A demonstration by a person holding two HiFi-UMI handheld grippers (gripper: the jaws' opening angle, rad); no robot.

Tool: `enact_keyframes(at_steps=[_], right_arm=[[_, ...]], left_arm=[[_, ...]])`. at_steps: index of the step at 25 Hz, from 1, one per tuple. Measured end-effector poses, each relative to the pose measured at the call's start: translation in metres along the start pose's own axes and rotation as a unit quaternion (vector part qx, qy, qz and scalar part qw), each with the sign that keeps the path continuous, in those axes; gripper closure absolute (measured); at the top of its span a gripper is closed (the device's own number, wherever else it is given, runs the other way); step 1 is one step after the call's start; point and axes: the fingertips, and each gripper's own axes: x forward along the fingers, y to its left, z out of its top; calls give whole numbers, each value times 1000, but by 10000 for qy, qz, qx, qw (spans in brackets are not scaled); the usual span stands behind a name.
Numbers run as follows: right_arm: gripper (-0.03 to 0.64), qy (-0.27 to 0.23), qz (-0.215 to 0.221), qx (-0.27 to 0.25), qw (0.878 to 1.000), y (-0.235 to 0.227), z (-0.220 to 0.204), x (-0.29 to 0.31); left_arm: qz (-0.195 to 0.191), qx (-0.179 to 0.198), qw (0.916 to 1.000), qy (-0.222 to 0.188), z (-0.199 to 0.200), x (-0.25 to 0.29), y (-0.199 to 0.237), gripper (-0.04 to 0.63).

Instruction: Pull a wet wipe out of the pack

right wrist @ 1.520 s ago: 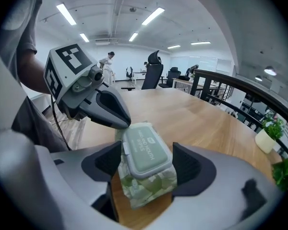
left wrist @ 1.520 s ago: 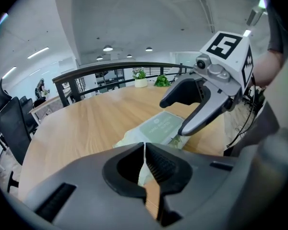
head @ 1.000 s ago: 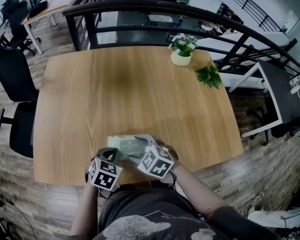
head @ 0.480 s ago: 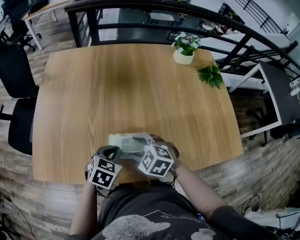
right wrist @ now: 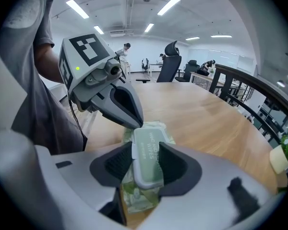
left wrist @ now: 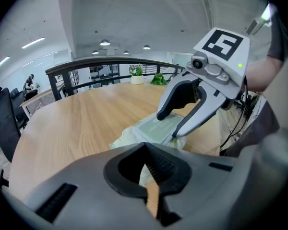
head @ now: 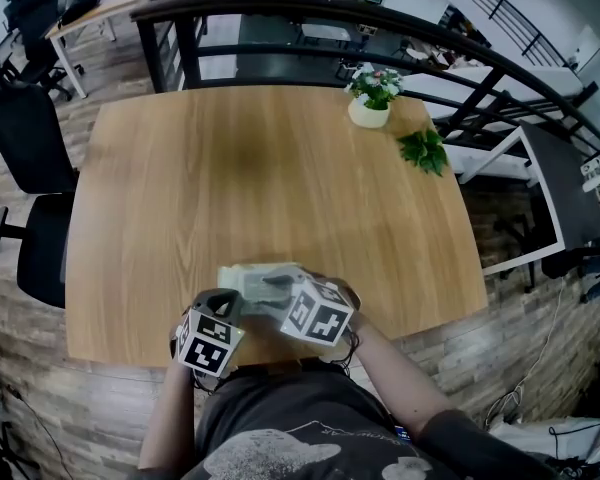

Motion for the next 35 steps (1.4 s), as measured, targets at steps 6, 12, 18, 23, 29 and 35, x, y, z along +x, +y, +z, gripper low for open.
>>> enact_keyframes(at_steps=[6,12,18,23,29,35], right_arm=[[449,-233,240,358,9988,0,5,-5],[451,-210,-61,-101,9997,-1,11,-9],[451,-575,-476,-115,9971,-10,24,-25],[451,-702,-888,1,9936,-26,32,-35],[490,-708,-1513,95,9859,-56,24,-42],[502,-678,-1720,859,9790,-84,4,-34]], left_arm=[[6,86,10000,3,0,-1,1,583],[9,33,10000,19,1,0,2,583],[16,-1,10000,3,-1,0,1,583],[71,23,10000,-34,-1,-1,1,581],[65,21,10000,-25,-3,-1,0,583],[66,11,10000,-22,-2,-2,1,582]])
